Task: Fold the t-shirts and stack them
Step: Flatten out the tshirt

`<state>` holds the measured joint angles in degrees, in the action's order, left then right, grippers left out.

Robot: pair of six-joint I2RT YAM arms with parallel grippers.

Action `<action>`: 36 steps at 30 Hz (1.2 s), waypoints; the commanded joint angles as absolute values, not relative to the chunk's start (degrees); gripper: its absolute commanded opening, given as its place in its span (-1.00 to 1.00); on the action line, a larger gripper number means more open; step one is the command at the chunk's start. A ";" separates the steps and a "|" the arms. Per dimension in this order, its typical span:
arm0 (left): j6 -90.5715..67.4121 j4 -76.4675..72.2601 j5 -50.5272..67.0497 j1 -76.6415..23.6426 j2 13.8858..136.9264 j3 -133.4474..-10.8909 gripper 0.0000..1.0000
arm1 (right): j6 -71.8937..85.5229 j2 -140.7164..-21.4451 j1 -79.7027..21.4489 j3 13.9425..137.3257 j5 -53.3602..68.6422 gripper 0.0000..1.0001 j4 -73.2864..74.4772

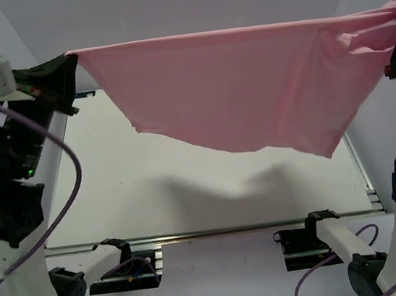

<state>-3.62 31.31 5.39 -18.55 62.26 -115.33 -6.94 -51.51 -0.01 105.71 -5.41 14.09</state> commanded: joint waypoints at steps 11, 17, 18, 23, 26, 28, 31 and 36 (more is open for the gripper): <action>-0.70 33.84 5.80 -17.58 55.11 -116.81 -1.00 | -10.81 -41.05 0.97 107.49 -2.55 -1.00 10.46; -2.28 30.52 8.17 -17.58 54.58 -108.12 -1.00 | -8.00 -39.81 0.97 95.84 -1.76 -1.00 6.77; -2.89 29.45 8.17 -17.58 54.58 -105.93 -1.00 | -6.78 -39.64 0.88 94.41 -1.24 -1.00 5.98; -8.16 21.19 4.84 -18.19 52.48 -87.22 -1.00 | -0.80 -39.11 0.88 75.90 3.52 -1.00 0.97; -11.86 15.39 1.77 -18.19 51.94 -75.26 -1.00 | 4.03 -39.55 0.88 66.03 4.56 -1.00 -3.51; -13.53 14.68 -0.52 -18.19 54.39 -69.27 -1.00 | 7.02 -41.39 0.79 57.68 5.71 -1.00 -7.90; -14.93 12.66 -2.01 -17.67 60.17 -64.96 -1.00 | 8.53 -47.09 0.88 51.07 8.08 -1.00 -12.03; -16.17 9.49 -7.10 -17.67 71.00 -61.70 -1.00 | 7.82 -63.33 0.79 48.78 13.53 -1.00 -14.76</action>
<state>-14.20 14.22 -1.69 -18.06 68.60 -62.04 6.94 -57.87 0.62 48.29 9.65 -6.31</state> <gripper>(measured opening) 0.015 0.008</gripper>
